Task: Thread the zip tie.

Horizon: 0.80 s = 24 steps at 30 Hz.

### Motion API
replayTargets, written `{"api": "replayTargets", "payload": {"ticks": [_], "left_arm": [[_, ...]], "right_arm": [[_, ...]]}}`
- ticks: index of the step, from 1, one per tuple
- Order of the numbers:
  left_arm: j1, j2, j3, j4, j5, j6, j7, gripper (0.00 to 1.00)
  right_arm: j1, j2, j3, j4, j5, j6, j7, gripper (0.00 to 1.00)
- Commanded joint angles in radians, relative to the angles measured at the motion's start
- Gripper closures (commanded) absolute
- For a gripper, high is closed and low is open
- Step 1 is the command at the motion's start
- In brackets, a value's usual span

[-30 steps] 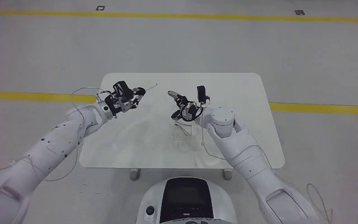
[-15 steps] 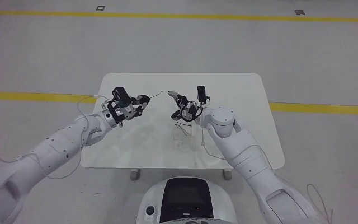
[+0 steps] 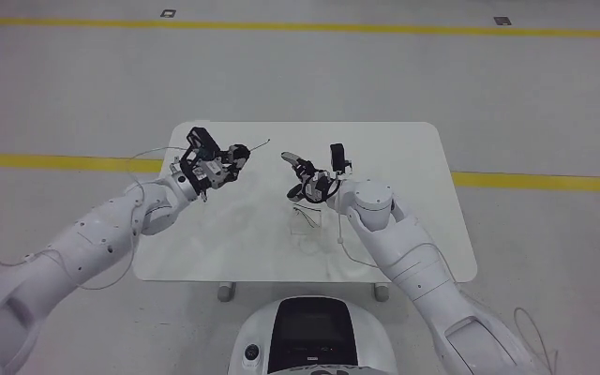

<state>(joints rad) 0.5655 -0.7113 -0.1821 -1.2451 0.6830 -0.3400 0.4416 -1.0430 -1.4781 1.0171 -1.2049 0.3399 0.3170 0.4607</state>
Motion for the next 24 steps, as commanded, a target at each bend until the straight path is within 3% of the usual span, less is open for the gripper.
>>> {"api": "replayTargets", "payload": {"ticks": [1, 6, 15, 19, 24], "left_arm": [[-0.023, -0.001, 0.009, -0.004, -0.044, 0.0, -0.042, 1.0], [-0.058, -0.002, 0.012, -0.052, -0.201, 0.0, -0.205, 1.0], [-0.093, -0.003, 0.012, -0.088, -0.432, 0.0, -0.461, 1.0], [-0.087, 0.0, 0.012, -0.094, -0.49, 0.0, -0.531, 1.0], [-0.072, 0.005, 0.012, -0.123, -0.567, 0.0, -0.574, 1.0]], "right_arm": [[0.0, 0.0, 0.0, 0.0, 0.0, 0.0, 0.0, 0.0], [0.0, 0.0, 0.0, 0.0, 0.0, 0.0, 0.0, 0.0], [0.0, 0.0, 0.0, 0.0, 0.0, 0.0, 0.0, 0.0], [0.0, 0.0, 0.0, 0.0, 0.0, 0.0, 0.0, 0.0], [0.0, 0.0, 0.0, 0.0, 0.0, 0.0, 0.0, 0.0]]}}
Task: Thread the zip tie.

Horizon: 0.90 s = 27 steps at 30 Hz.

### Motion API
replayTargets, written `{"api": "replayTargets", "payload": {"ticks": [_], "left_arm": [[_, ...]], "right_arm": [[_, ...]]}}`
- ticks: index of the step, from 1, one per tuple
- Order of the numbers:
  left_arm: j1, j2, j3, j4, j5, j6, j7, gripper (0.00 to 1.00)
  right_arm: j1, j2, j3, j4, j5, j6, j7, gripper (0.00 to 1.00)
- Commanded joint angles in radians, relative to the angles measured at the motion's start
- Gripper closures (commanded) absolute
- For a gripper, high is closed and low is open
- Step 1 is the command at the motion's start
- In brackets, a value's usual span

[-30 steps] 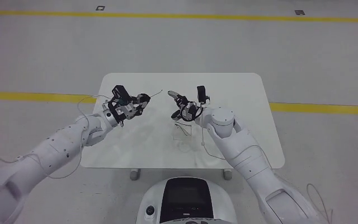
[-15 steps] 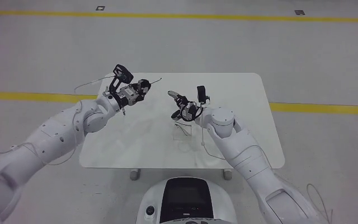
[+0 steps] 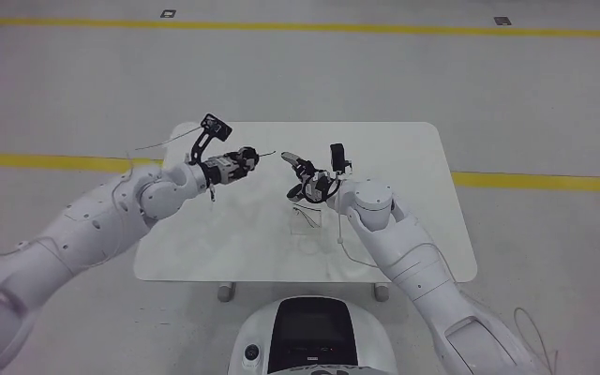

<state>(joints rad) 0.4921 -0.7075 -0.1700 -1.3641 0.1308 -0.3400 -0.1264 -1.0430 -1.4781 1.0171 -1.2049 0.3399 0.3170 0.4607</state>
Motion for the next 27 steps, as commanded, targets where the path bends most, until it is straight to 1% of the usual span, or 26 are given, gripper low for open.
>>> {"api": "replayTargets", "payload": {"ticks": [1, 4, 7, 17, 18, 19, 21, 22, 24, 26, 27], "left_arm": [[0.004, 0.003, 0.0, -0.009, -0.036, 0.0, -0.01, 1.0], [0.005, 0.007, 0.0, -0.014, -0.078, 0.0, -0.028, 1.0], [0.003, 0.01, -0.002, -0.014, -0.093, 0.0, -0.056, 1.0], [0.003, 0.011, -0.003, -0.013, -0.093, 0.0, -0.058, 1.0], [0.005, 0.01, -0.004, -0.014, -0.096, 0.0, -0.057, 1.0], [0.013, 0.009, -0.011, -0.016, -0.122, 0.0, -0.063, 1.0], [0.013, 0.008, -0.026, 0.007, -0.141, 0.0, -0.078, 1.0], [0.012, 0.005, -0.034, 0.021, -0.152, 0.0, -0.097, 1.0], [0.012, 0.001, -0.046, 0.029, -0.19, 0.0, -0.138, 1.0], [0.012, -0.002, -0.064, 0.049, -0.226, 0.0, -0.174, 1.0], [0.013, -0.004, -0.07, 0.054, -0.232, 0.0, -0.188, 1.0]], "right_arm": [[0.0, 0.0, 0.0, 0.0, 0.0, 0.0, 0.0, 0.0], [0.0, 0.0, 0.0, 0.0, 0.0, 0.0, 0.0, 0.0], [0.0, 0.0, 0.0, 0.0, 0.0, 0.0, 0.0, 0.0], [0.0, 0.0, 0.0, 0.0, 0.0, 0.0, 0.0, 0.0], [0.0, 0.0, 0.0, 0.0, 0.0, 0.0, 0.0, 0.0], [0.0, 0.0, 0.0, 0.0, 0.0, 0.0, 0.0, 0.0], [0.0, 0.0, 0.0, 0.0, 0.0, 0.0, 0.0, 0.0], [0.0, 0.0, 0.0, 0.0, 0.0, 0.0, 0.0, 0.0], [0.0, 0.0, 0.0, 0.0, 0.0, 0.0, 0.0, 0.0], [0.0, 0.0, 0.0, 0.0, 0.0, 0.0, 0.0, 0.0], [-0.008, 0.001, 0.004, -0.008, 0.009, -0.014, 0.004, 0.0]]}}
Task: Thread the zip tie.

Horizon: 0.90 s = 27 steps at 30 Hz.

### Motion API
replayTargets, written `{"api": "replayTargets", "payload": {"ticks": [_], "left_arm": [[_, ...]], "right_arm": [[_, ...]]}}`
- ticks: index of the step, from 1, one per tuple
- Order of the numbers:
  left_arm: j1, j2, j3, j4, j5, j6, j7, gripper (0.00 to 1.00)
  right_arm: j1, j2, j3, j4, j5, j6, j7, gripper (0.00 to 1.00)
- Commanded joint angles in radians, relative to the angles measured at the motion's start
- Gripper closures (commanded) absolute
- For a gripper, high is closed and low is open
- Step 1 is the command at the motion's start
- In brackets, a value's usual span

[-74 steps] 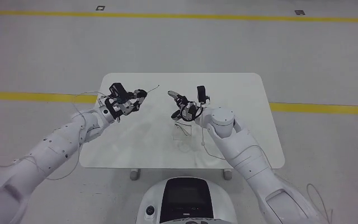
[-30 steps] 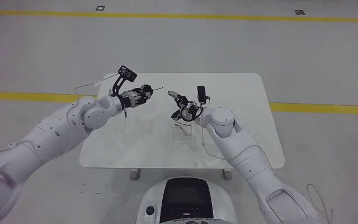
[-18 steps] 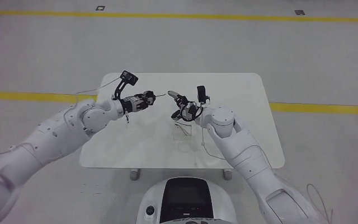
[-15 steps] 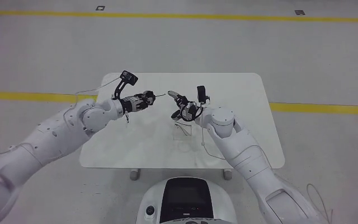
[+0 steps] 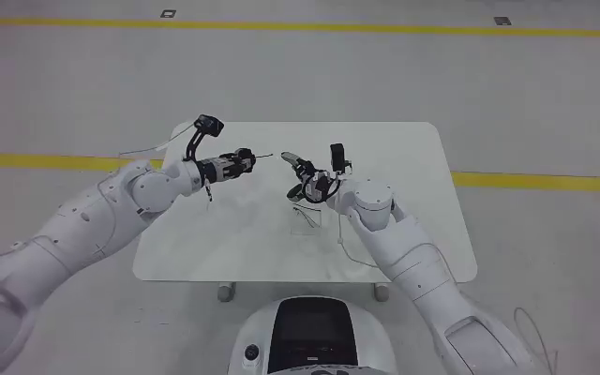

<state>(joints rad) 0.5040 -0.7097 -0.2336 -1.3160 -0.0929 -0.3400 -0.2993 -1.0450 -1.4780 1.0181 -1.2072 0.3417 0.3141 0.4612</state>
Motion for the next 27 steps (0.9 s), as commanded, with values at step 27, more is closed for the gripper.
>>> {"api": "replayTargets", "payload": {"ticks": [27], "left_arm": [[0.072, -0.005, -0.138, 0.038, -0.12, 0.0, -0.177, 1.0]], "right_arm": [[-0.041, 0.075, 0.186, -0.052, -0.091, -0.127, 0.226, 0.0]]}}
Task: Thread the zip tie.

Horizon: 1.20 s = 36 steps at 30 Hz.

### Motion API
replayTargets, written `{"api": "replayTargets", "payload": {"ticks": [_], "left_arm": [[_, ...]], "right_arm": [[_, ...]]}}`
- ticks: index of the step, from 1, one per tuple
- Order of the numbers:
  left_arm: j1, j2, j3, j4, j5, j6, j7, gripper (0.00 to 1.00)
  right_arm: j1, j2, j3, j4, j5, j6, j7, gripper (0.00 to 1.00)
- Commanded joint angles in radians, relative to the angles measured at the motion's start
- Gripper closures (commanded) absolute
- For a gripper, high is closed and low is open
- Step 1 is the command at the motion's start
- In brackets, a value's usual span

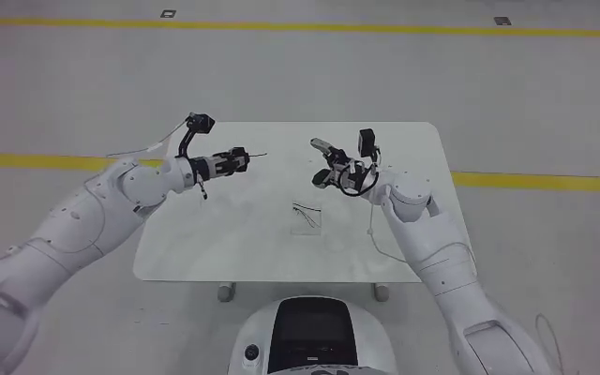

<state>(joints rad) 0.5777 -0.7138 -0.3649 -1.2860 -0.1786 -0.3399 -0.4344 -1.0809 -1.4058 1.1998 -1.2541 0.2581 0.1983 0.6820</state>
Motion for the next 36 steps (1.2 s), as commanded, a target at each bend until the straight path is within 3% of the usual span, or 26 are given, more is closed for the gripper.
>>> {"api": "replayTargets", "payload": {"ticks": [1, 6, 9, 12, 17, 25, 28, 32, 36], "left_arm": [[-0.002, -0.003, -0.014, 0.012, -0.07, 0.0, -0.076, 1.0], [-0.007, -0.017, -0.056, 0.077, -0.276, 0.0, -0.362, 1.0], [0.003, -0.032, -0.092, 0.116, -0.347, 0.0, -0.493, 1.0], [0.02, -0.047, -0.13, 0.134, -0.369, 0.0, -0.591, 1.0], [0.074, -0.078, -0.226, 0.162, -0.417, 0.0, -0.783, 1.0], [0.074, -0.078, -0.226, 0.162, -0.417, 0.0, -0.783, 1.0], [0.095, -0.081, -0.229, 0.171, -0.425, 0.0, -0.747, 1.0], [0.127, -0.099, -0.25, 0.195, -0.592, 0.0, -0.858, 1.0], [0.144, -0.134, -0.286, 0.264, -0.693, 0.0, -0.956, 1.0]], "right_arm": [[-0.011, 0.006, 0.01, -0.011, -0.014, -0.019, 0.01, 0.0], [-0.047, 0.022, 0.054, -0.048, -0.016, -0.041, 0.029, 0.0], [-0.064, 0.028, 0.074, -0.063, 0.002, -0.052, 0.033, 0.0], [-0.072, 0.032, 0.084, -0.07, 0.02, -0.058, 0.043, 0.0], [-0.064, 0.036, 0.083, -0.061, 0.028, -0.052, 0.05, 0.0], [-0.064, 0.036, 0.083, -0.061, 0.028, -0.052, 0.05, 0.0], [-0.067, 0.036, 0.082, -0.063, 0.027, -0.056, 0.044, 0.0], [-0.071, 0.04, 0.067, -0.061, 0.016, -0.094, 0.083, 0.0], [-0.056, 0.043, 0.053, -0.027, 0.014, -0.109, 0.131, 0.0]]}}
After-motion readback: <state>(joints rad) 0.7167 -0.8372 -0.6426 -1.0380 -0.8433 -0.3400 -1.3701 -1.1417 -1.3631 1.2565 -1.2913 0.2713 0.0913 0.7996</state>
